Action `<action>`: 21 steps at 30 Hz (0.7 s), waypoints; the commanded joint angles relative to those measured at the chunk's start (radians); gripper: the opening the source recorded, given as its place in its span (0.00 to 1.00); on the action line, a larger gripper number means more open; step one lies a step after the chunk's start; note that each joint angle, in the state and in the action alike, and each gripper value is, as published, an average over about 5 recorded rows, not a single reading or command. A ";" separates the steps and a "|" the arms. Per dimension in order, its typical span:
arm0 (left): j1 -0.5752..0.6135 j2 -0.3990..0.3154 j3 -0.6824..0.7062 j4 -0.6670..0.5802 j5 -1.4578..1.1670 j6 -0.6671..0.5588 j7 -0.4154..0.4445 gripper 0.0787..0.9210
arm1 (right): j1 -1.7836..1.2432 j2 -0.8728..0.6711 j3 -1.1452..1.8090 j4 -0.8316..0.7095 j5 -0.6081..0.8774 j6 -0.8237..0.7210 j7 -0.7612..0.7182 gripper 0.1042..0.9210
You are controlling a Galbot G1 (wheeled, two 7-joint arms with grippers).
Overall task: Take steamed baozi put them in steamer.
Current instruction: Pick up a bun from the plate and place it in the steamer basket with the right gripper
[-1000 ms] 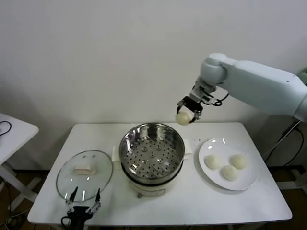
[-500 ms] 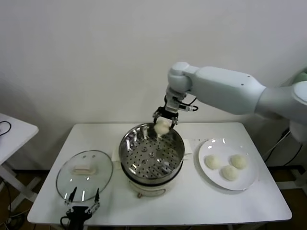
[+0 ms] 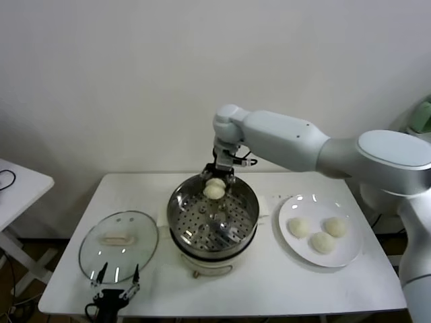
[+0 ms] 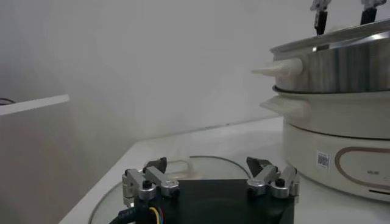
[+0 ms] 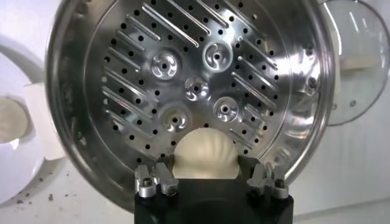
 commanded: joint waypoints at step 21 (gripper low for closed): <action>-0.006 -0.003 0.001 0.009 -0.001 -0.004 0.000 0.88 | -0.048 0.070 0.026 -0.061 -0.085 0.039 -0.021 0.73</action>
